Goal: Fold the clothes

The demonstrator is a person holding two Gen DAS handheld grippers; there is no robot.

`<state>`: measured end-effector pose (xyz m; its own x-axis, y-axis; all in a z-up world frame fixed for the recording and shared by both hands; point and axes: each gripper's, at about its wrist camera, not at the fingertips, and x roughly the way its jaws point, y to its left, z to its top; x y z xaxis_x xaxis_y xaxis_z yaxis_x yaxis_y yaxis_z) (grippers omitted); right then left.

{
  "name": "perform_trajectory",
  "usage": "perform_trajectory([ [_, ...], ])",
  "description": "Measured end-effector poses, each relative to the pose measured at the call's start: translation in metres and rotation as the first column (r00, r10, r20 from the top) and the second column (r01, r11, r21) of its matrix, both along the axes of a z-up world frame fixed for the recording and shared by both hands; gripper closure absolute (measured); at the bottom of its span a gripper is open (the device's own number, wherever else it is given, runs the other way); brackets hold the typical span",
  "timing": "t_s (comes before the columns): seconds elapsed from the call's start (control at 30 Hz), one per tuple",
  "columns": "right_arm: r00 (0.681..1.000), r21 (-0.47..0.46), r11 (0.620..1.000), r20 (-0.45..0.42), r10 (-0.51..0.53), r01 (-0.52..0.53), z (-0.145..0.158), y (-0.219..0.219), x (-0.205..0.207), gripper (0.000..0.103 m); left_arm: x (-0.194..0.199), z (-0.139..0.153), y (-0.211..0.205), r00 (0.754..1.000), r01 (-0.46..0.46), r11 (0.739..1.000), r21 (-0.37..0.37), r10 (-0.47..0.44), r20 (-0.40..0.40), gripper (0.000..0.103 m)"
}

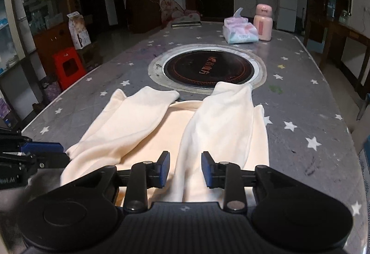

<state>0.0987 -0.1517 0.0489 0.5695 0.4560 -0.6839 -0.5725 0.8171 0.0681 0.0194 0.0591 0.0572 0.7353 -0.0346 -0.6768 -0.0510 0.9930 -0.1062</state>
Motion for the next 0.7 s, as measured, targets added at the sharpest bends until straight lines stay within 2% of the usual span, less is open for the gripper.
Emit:
perform_trajectory([
  [0.13,1.0,-0.028,1.0,-0.031,-0.008,0.007,-0.014,0.009,0.019,0.074,0.031,-0.005,0.001,1.0,-0.013,1.0,0.007,0.013,-0.016,0.048],
  [0.2,0.999,-0.04,0.999,-0.046,-0.015,0.013,-0.021,0.012,0.026,0.075,0.043,-0.006,-0.001,1.0,-0.016,1.0,0.009,0.017,-0.023,0.047],
  [0.3,0.998,-0.049,0.998,-0.048,-0.033,0.03,-0.028,0.011,0.032,0.091,0.054,-0.007,-0.011,1.0,0.024,0.999,0.031,-0.024,-0.012,0.049],
  [0.37,0.998,-0.036,0.999,-0.039,-0.04,0.039,-0.026,0.007,0.031,0.095,0.058,-0.009,-0.02,0.998,0.064,0.996,0.055,-0.063,-0.007,0.05],
  [0.4,0.998,-0.028,0.999,-0.028,-0.048,0.047,-0.023,0.004,0.029,0.097,0.061,-0.013,-0.023,0.997,0.08,0.995,0.061,-0.079,-0.02,0.054],
  [0.47,0.998,-0.009,0.998,0.0,-0.069,0.069,-0.013,-0.006,0.024,0.099,0.067,-0.02,-0.028,0.993,0.111,0.991,0.071,-0.108,-0.046,0.075],
  [0.57,0.994,0.025,0.994,0.046,-0.104,0.102,0.003,-0.025,0.012,0.1,0.066,-0.024,-0.027,0.992,0.115,0.991,0.07,-0.111,-0.055,0.094],
  [0.7,0.982,0.047,0.987,0.103,-0.161,0.157,0.024,-0.057,-0.011,0.1,0.052,-0.015,-0.02,0.997,0.081,0.994,0.075,-0.079,-0.017,0.099],
])
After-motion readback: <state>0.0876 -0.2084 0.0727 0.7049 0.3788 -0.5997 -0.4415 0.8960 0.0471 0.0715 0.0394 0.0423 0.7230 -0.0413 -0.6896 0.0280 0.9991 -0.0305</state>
